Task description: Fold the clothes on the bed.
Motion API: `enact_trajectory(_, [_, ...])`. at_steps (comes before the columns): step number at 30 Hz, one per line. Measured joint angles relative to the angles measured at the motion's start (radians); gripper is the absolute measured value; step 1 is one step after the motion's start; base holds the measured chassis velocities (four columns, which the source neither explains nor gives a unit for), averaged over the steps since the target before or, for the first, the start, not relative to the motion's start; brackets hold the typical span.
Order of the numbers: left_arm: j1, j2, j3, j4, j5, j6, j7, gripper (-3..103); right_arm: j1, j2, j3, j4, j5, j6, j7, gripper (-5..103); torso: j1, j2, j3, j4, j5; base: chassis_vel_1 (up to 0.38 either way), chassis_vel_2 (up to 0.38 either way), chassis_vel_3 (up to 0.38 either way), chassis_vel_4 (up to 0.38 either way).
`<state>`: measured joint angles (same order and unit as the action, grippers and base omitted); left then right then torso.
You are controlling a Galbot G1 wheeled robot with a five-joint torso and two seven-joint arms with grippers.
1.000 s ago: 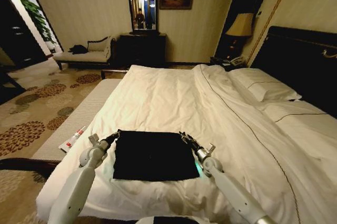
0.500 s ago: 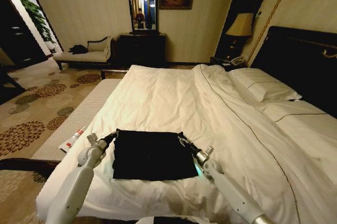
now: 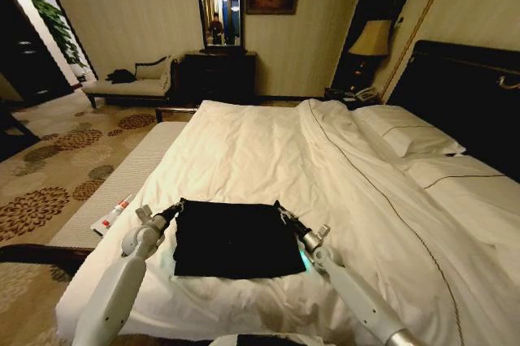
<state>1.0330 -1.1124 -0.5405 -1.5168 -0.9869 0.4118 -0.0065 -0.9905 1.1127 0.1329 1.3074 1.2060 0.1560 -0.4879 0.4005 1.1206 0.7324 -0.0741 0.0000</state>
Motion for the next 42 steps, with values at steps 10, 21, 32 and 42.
enact_trajectory(10, [0.04,-0.005,-0.05,-0.081,-0.056,-0.025,0.016,0,-0.131,-0.029,0.114,0.241,0.083,0.053,0.081,2,0.0,0.0,0.0,-0.0003,0.0,0.0,0.0,0.0,0.0])
enact_trajectory(21, [0.122,0.001,-0.146,-0.371,-0.225,-0.05,0.023,0,-0.322,-0.086,0.247,0.571,0.059,0.099,0.1,2,0.0,0.0,0.0,-0.0003,0.0002,0.0,0.0,0.0,0.0])
enact_trajectory(32, [0.269,0.027,-0.266,-0.698,-0.34,-0.031,-0.008,0,-0.492,-0.081,0.438,0.883,0.026,0.12,0.151,2,0.0,0.0,0.0,-0.0001,-0.0001,0.0,0.0,0.0,0.0])
enact_trajectory(42, [0.411,0.071,-0.399,-0.938,-0.47,0.009,-0.112,0,-0.624,-0.08,0.565,1.171,-0.044,0.07,0.514,2,-0.001,0.0,0.0,-0.0002,-0.0001,0.0,0.0,0.0,0.0])
